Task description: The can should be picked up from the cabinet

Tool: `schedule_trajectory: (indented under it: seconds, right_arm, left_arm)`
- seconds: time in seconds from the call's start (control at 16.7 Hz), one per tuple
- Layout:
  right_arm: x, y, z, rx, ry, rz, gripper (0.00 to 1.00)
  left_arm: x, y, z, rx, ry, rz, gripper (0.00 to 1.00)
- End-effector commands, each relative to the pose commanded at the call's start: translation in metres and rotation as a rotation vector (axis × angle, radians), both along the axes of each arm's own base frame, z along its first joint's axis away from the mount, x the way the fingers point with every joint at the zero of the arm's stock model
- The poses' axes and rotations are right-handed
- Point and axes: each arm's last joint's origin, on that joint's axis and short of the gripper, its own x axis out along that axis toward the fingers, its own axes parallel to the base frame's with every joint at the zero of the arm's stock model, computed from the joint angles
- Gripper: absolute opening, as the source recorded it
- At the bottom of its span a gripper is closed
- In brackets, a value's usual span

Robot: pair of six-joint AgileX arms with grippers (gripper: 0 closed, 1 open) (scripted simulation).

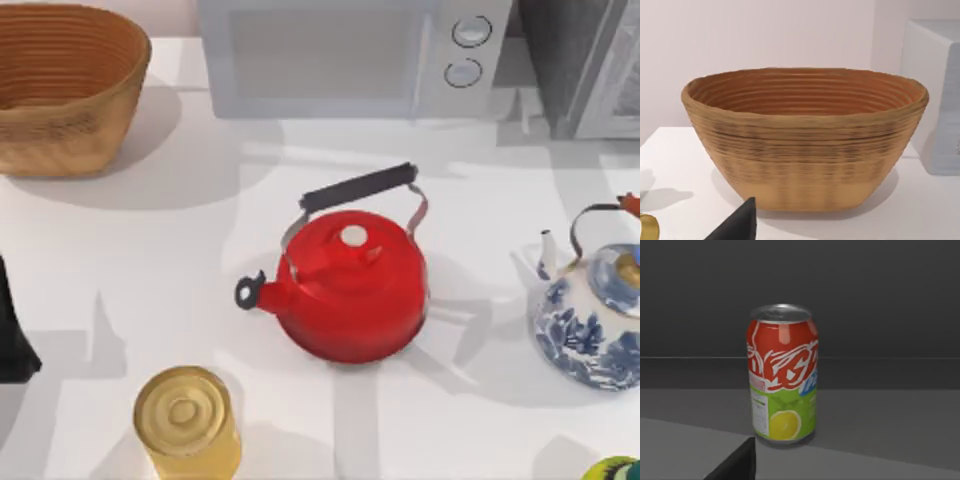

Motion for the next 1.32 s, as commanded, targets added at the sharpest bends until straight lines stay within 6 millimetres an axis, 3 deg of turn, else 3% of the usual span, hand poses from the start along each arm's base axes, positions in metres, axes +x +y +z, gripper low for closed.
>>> schedule_trajectory:
  seconds: [0.24,0.6,1.08,1.32]
  right_arm:
    - [0.016,0.006,0.012,0.001,-0.002,0.002,1.00]
    - [0.016,0.006,0.012,0.001,-0.005,-0.002,1.00]
    - [0.046,0.040,-0.015,-0.001,-0.011,-0.009,1.00]
    - [0.046,0.039,-0.014,0.000,-0.014,-0.011,1.00]
  left_arm:
    - [0.000,0.000,0.000,0.000,0.000,0.000,1.00]
    - [0.000,0.000,0.000,0.000,0.000,0.000,1.00]
    - [0.000,0.000,0.000,0.000,0.000,0.000,1.00]
    - [0.000,0.000,0.000,0.000,0.000,0.000,1.00]
